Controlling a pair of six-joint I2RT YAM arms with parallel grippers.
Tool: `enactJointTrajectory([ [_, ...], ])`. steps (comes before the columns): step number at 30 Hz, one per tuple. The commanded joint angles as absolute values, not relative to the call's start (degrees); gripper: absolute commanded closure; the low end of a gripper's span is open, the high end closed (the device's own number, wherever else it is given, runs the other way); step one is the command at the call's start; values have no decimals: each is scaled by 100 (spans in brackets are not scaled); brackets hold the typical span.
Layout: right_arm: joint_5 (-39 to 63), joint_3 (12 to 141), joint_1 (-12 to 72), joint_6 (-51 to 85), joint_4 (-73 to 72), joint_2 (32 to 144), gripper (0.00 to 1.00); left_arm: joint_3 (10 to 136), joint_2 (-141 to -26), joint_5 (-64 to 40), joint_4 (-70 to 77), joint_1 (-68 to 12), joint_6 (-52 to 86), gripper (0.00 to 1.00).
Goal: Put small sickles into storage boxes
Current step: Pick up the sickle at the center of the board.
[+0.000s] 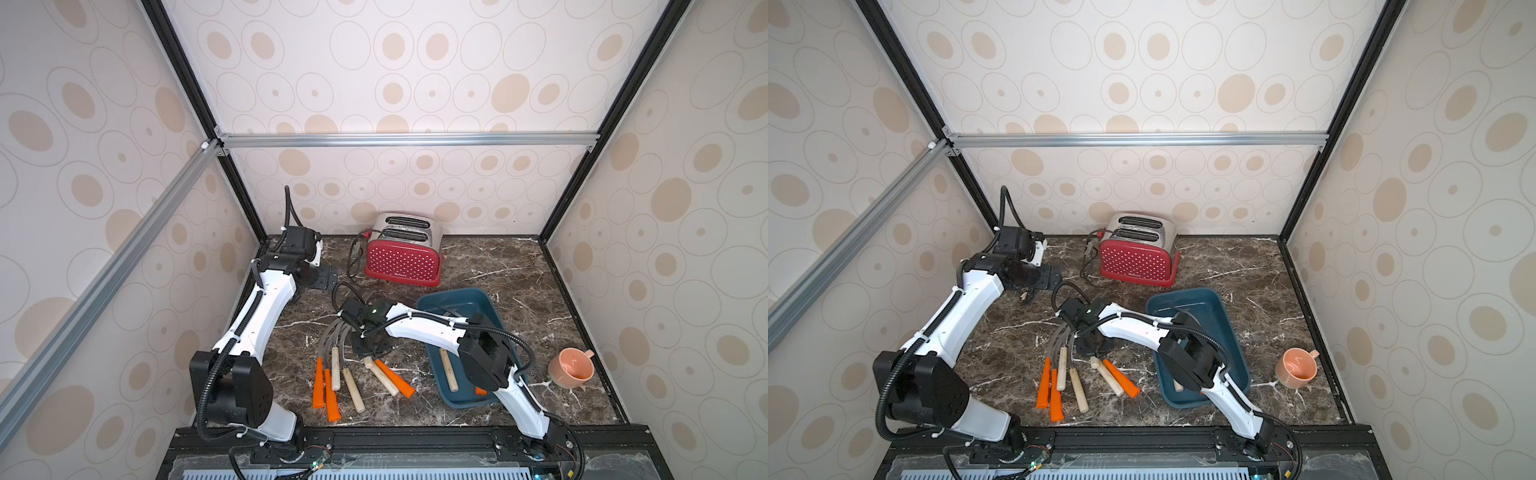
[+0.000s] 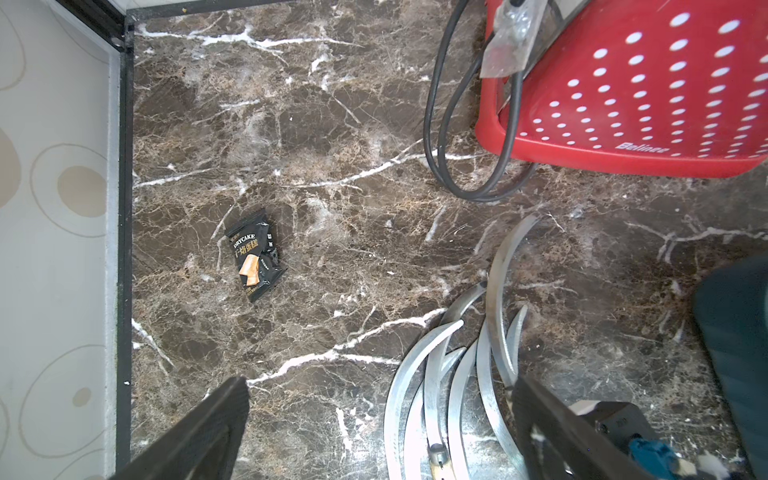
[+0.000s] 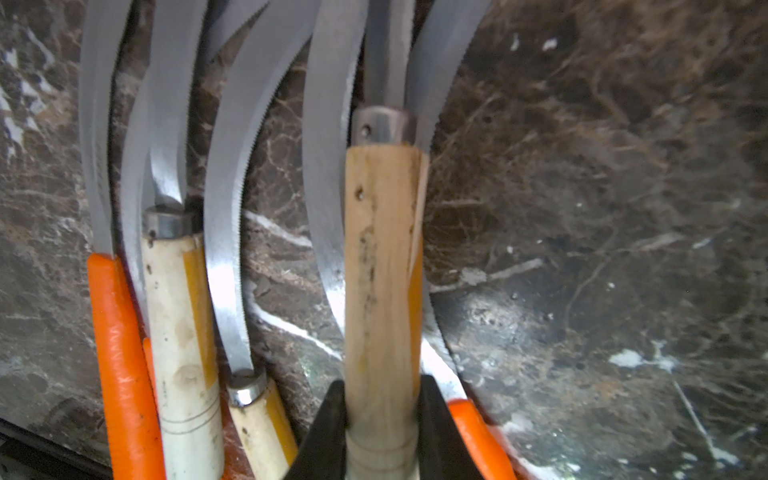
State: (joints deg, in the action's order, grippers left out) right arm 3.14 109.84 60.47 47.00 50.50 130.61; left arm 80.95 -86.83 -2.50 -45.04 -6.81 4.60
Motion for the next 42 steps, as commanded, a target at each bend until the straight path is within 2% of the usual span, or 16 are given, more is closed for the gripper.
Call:
enactJointTrajectory([
  [1,161,11098,6032,4408,5403,12879,100,8271,-8727,-349,-4526,-668,357,1],
  [12,-185,11303,6040,3896,6154,12690,100,8427,-8720,-411,-4509,-667,308,1],
  [30,-339,11188,6078,3346,6548,12301,100,8578,-8606,-604,-4535,-663,277,1],
  [42,-876,11346,6081,3160,7116,12258,100,8678,-8631,-628,-4609,-668,237,1],
])
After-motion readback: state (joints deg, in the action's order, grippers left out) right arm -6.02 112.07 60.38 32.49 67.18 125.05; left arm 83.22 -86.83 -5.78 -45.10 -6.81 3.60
